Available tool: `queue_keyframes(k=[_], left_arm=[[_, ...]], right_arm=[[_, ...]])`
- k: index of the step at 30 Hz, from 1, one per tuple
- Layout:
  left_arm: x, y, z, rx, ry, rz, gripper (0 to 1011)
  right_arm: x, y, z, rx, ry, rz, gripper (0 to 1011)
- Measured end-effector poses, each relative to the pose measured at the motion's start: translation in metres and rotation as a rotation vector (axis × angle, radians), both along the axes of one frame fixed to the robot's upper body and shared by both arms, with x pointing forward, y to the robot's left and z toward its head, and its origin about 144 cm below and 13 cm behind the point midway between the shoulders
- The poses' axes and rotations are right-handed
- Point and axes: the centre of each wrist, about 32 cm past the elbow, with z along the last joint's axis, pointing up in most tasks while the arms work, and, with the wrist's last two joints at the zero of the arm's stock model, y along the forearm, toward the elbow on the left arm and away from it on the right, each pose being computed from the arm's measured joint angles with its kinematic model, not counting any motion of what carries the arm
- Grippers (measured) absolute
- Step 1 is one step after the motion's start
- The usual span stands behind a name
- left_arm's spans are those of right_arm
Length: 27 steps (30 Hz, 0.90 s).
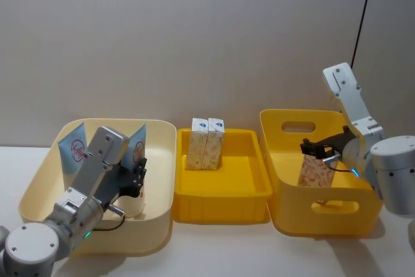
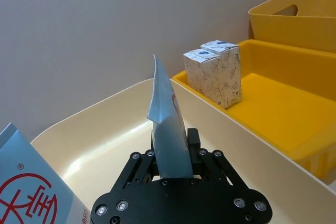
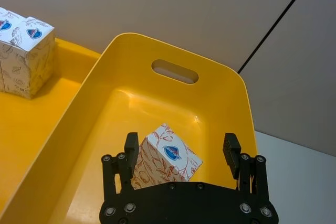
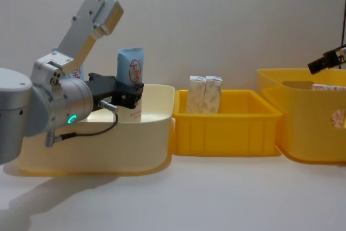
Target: Bimanual collaborative sorting of washing and personal care products
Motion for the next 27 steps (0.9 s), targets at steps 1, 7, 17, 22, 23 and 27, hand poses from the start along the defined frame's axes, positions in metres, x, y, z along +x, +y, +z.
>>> queue_keyframes(k=[1, 7, 17, 22, 23, 27], left_arm=[[0.0, 0.0, 0.0, 0.0, 0.0, 0.0, 275], [0.0, 0.0, 0.0, 0.0, 0.0, 0.0, 275], [0.0, 0.0, 0.0, 0.0, 0.0, 0.0, 275], [0.0002, 0.001, 0.0005, -0.003, -0.002, -0.001, 275], [0.0002, 0.0013, 0.0006, -0.003, -0.003, -0.002, 275], [0.0008, 0.003, 0.0026, -0.008, -0.014, -0.006, 274]], right_arm=[[0.0, 0.0, 0.0, 0.0, 0.0, 0.0, 1001], [0.0, 0.0, 0.0, 0.0, 0.0, 0.0, 1001], [0.0, 0.0, 0.0, 0.0, 0.0, 0.0, 1001], [0.0, 0.0, 0.0, 0.0, 0.0, 0.0, 1001], [0.0, 0.0, 0.0, 0.0, 0.0, 0.0, 1001], [0.0, 0.0, 0.0, 0.0, 0.0, 0.0, 1001]])
